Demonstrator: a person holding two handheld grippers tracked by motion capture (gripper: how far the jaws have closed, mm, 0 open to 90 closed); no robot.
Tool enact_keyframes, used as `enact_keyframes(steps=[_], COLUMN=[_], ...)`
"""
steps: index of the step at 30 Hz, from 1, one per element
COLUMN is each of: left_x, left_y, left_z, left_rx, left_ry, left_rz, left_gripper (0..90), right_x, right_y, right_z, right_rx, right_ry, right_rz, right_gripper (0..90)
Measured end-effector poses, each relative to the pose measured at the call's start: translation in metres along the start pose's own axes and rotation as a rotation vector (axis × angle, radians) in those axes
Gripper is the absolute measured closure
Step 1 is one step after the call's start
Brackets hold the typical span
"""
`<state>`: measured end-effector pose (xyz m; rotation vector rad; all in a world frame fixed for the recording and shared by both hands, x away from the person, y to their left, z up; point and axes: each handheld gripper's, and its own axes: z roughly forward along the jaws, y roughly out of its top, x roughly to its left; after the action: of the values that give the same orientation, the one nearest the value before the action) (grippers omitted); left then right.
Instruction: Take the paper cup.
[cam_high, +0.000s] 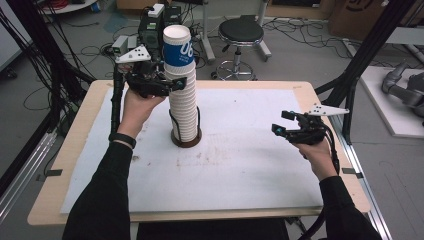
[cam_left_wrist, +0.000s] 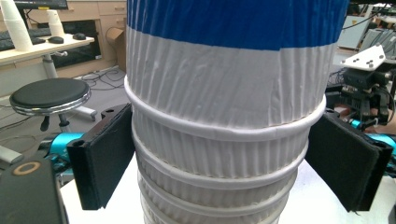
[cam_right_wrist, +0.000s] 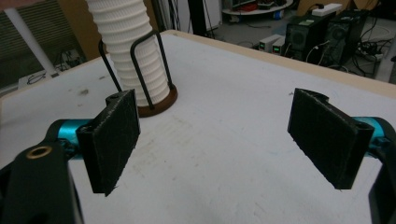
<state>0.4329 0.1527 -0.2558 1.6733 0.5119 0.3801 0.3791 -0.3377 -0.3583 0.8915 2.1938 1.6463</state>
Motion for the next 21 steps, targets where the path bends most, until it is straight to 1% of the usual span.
enact_keyframes(steps=[4,5,6,7,8,9,10,11,12,16,17,19,21], left_x=[0.000,0.000,0.000,0.000,0.000,0.000,0.000,0.000,0.000,0.001,0.001,0.001,0.001], left_y=[0.000,0.000,0.000,0.000,0.000,0.000,0.000,0.000,0.000,0.000,0.000,0.000,0.000], left_z=[0.000,0.000,0.000,0.000,0.000,0.000,0.000,0.000,0.000,0.000,0.000,0.000,0.000], left_rx=[0.000,0.000,0.000,0.000,0.000,0.000,0.001,0.001,0.000,0.000,-0.001,-0.001,0.000], left_ry=[0.000,-0.001,-0.001,-0.001,-0.001,-0.001,-0.001,-0.001,-0.001,0.000,0.000,0.000,-0.001], left_rz=[0.001,0.000,0.001,0.001,0.001,0.001,0.001,0.001,0.001,0.002,0.002,0.002,0.001], left_gripper=[12.4,12.4,12.4,12.4,12.4,12.4,12.4,12.4,12.4,12.4,12.4,12.4,12.4], right_x=[0.001,0.002,0.002,0.002,0.004,0.004,0.006,0.006,0.009,0.016,0.016,0.020,0.024], right_y=[0.011,0.023,0.023,0.027,0.039,0.039,0.051,0.051,0.065,0.091,0.091,0.103,0.113], right_z=[0.000,-0.001,-0.001,-0.001,0.000,0.000,0.001,0.001,0.004,0.013,0.013,0.019,0.026], right_rx=[-0.007,-0.019,-0.019,-0.027,-0.031,-0.031,-0.037,-0.037,-0.047,-0.058,-0.058,-0.065,-0.060], right_ry=[0.010,0.019,0.019,0.021,0.024,0.024,0.031,0.031,0.035,0.048,0.048,0.060,0.068], right_rz=[-0.009,-0.019,-0.019,-0.026,-0.042,-0.042,-0.061,-0.061,-0.078,-0.107,-0.107,-0.120,-0.135], right_gripper=[17.1,17.2,17.2,17.1,17.2,17.2,17.2,17.2,17.1,17.1,17.1,17.2,17.1])
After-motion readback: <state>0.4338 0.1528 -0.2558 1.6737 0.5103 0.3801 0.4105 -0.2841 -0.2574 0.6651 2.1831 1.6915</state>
